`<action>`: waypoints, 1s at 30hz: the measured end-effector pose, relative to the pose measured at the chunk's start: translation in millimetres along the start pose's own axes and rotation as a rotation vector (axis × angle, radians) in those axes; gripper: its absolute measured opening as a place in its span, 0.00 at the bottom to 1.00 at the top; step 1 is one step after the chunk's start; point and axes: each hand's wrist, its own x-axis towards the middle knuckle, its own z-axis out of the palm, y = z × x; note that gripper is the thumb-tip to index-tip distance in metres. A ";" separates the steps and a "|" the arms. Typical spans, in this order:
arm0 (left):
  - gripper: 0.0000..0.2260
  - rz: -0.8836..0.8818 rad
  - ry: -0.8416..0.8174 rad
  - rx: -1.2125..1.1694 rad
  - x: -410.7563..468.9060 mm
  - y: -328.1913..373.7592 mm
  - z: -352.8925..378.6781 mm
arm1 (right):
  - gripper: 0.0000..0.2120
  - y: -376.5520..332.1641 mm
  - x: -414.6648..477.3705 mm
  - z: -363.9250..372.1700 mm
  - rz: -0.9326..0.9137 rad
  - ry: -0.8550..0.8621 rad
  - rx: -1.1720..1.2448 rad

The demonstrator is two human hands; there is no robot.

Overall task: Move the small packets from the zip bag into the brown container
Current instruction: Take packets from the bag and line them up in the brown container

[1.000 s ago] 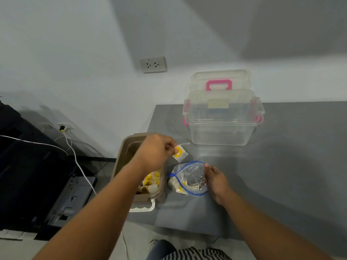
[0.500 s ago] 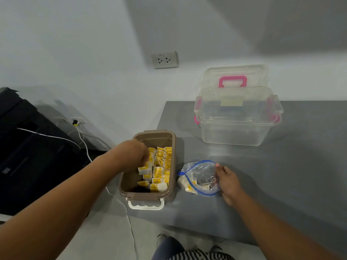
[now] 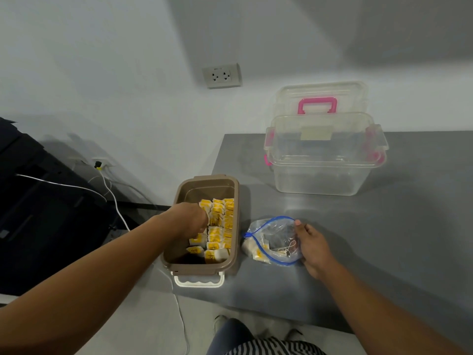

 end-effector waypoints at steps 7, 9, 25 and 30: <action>0.10 0.028 0.005 0.026 6.9 -0.6 5.5 | 0.14 -0.7 0.3 0.4 0.015 0.011 -0.017; 0.09 0.030 -0.026 0.035 6.7 -0.3 3.9 | 0.15 -1.5 -0.1 0.5 0.010 0.014 -0.019; 0.10 0.022 0.035 0.069 14.0 -0.3 9.2 | 0.15 -2.3 -0.5 -0.4 0.011 0.011 -0.024; 0.15 0.029 0.111 0.093 8.3 -10.8 -6.1 | 0.16 0.9 3.2 -1.4 0.006 0.005 0.000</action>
